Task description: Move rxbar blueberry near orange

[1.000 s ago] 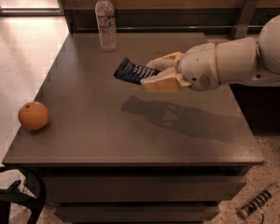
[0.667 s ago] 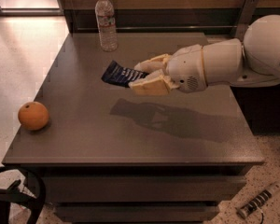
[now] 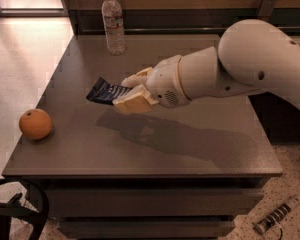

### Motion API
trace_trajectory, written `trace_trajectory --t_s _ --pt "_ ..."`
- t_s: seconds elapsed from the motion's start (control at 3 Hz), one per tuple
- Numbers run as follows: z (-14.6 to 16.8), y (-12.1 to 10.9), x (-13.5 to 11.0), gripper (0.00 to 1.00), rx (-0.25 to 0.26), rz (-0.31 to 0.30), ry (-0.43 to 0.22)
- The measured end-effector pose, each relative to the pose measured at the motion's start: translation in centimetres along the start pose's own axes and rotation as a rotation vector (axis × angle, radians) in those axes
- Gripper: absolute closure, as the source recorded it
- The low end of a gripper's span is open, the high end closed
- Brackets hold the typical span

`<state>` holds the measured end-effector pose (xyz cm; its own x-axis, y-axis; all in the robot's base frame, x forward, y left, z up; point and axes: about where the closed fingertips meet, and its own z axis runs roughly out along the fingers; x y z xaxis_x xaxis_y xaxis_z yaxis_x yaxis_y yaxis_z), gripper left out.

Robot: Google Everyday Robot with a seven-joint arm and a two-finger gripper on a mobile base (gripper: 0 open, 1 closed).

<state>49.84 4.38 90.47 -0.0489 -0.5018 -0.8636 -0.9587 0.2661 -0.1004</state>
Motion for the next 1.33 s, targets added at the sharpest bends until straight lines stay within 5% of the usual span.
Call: trace_trajectory --t_s 0.67,1.33 --pt "2.9 1.3 0.6 1.0 0.014 0.015 0.1" --pt "6.7 2.2 0.5 1.0 -0.088 0.001 0.092"
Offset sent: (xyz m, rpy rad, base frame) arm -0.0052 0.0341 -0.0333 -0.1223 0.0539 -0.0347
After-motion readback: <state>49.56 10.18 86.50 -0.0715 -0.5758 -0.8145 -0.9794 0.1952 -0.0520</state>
